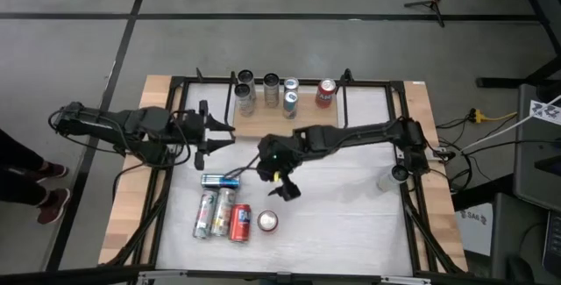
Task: Place canned beverage on shelf
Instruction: Put the right red soda can on the shelf
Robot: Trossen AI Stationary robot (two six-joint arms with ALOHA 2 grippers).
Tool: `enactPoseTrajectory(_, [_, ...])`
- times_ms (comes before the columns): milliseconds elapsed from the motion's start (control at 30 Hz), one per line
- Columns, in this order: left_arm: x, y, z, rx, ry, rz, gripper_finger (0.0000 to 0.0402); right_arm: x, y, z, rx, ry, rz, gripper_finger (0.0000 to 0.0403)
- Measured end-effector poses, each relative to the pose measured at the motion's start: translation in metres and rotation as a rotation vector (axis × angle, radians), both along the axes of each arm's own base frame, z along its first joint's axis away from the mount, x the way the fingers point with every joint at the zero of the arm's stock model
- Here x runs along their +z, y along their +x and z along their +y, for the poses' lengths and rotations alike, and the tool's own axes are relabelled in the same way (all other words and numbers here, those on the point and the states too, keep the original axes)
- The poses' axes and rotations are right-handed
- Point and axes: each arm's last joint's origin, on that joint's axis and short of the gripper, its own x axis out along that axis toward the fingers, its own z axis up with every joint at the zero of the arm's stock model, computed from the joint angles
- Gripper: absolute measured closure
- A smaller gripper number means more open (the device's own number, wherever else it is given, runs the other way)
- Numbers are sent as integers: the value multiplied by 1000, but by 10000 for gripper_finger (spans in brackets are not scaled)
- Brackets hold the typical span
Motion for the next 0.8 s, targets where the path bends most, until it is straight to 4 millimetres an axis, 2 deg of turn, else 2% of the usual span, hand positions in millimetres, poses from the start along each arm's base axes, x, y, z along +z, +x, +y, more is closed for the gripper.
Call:
enactPoseTrajectory(367, [-3,0,0,6,-53,20,243,0,-17,72,151,5,2,47])
enactPoseTrajectory(533, [-3,0,0,6,-49,20,243,0,-28,103,172,-81,-30,47])
enactPoseTrajectory(800, [-3,0,0,6,-49,20,243,0,-39,130,155,-183,-84,47])
